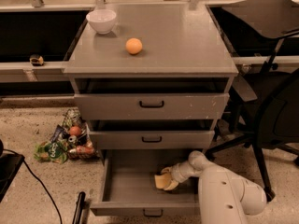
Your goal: Pick sponge from bottom drawer and place on counter
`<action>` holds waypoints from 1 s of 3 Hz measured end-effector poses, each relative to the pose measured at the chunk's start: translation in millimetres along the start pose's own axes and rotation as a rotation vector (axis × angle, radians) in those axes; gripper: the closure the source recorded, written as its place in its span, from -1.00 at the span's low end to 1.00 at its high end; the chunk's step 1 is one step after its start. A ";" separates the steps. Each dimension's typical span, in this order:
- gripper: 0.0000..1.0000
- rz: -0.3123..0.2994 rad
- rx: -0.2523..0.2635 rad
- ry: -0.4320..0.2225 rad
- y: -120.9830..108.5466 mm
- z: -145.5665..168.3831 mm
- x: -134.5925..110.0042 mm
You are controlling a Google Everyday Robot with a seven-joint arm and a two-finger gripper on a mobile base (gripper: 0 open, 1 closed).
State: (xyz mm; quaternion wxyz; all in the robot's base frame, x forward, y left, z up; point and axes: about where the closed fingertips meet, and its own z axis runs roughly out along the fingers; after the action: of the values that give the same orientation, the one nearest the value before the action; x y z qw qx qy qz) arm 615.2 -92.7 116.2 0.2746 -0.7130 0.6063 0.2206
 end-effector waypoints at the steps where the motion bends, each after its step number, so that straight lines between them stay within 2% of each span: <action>1: 0.29 0.009 0.000 0.000 3.6 4.9 5.8; 2: 0.76 0.009 0.000 0.000 3.7 4.9 6.0; 3: 1.00 0.006 0.002 -0.002 3.5 2.7 4.5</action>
Offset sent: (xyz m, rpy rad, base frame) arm -0.0138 -0.0214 0.0848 0.1268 -0.2088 0.0085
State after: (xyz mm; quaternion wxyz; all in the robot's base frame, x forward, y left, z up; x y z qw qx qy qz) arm 612.6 -94.6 110.8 0.2754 -0.7107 0.6083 0.2213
